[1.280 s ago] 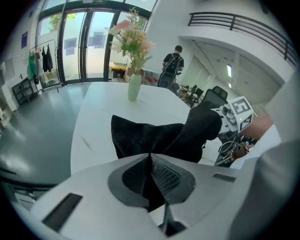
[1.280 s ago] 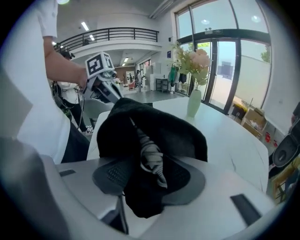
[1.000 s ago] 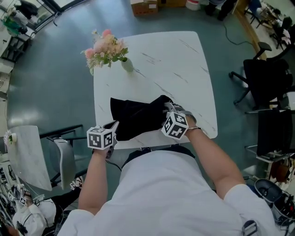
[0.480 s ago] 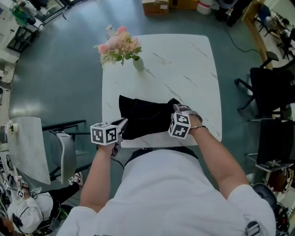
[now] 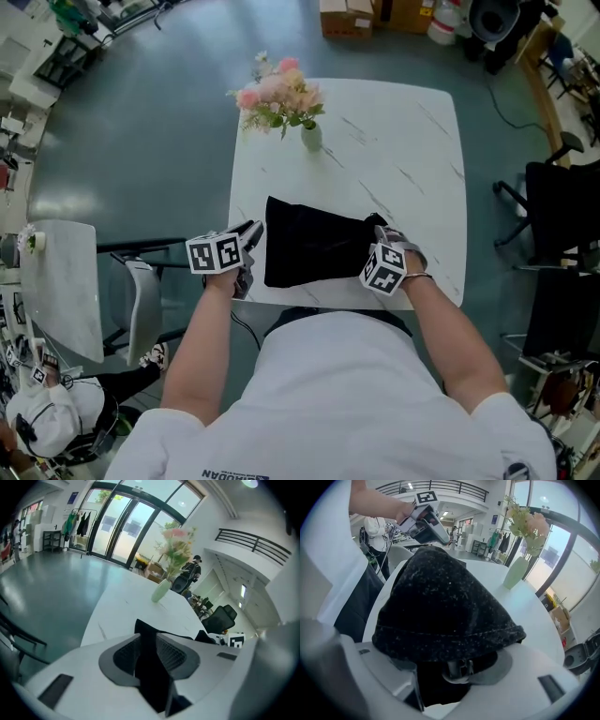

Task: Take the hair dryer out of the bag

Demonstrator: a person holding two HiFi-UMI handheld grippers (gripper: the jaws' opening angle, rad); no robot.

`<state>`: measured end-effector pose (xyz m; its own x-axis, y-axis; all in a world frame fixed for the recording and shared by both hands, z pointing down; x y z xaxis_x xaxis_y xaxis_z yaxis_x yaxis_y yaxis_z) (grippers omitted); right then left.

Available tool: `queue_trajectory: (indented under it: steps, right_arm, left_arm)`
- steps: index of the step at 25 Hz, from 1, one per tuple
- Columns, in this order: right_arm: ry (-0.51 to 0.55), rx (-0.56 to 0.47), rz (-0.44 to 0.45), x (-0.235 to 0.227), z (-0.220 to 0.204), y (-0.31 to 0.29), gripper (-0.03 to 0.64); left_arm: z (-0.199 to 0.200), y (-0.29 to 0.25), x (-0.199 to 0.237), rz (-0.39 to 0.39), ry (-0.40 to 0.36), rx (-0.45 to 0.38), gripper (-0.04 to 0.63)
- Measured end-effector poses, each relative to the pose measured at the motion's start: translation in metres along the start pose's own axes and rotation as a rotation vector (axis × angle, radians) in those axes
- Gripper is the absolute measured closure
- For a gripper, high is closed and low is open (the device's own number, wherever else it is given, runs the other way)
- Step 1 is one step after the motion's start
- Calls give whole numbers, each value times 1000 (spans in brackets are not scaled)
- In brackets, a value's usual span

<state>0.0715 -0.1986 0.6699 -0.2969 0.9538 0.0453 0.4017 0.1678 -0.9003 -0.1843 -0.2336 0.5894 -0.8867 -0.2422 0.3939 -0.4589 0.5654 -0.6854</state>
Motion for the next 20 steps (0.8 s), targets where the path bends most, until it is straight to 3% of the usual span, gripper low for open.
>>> queue_trajectory:
  steps: [2,3,6,9,13,20]
  right_arm:
    - [-4,3,-4,0,1,0,319]
    - [-7,1,-7,0,1,0,319]
    - [-22,-6,-12,0,1,0,319]
    - [-35,-8,-9,0,1,0,319]
    - [-36,5,-20,0,1,1,319]
    - [-47,8,-13,-1,4,9,338]
  left_arm:
    - [-3,-19,10,-14,50,55,401]
    - [-3,-29,14,-26,81,77,375]
    - [3,-53,22,-33,160,91,373]
    - [4,-68,26,-10,183,127,373]
    - [-4,-83,23,2,128,209,378]
    - [-8,-90,24,65,-19,272,536]
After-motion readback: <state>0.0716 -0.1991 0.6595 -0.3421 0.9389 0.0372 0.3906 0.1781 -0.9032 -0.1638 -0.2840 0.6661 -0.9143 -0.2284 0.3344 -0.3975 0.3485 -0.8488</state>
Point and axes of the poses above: the fingertips, and each gripper's own axes: y backward along the fingers, x to its left, z out of its top, the point moved 2 cm from there along y, backward along the fingers, and after that the axes turned 9 degrees about -y, right-handed, at the moved point
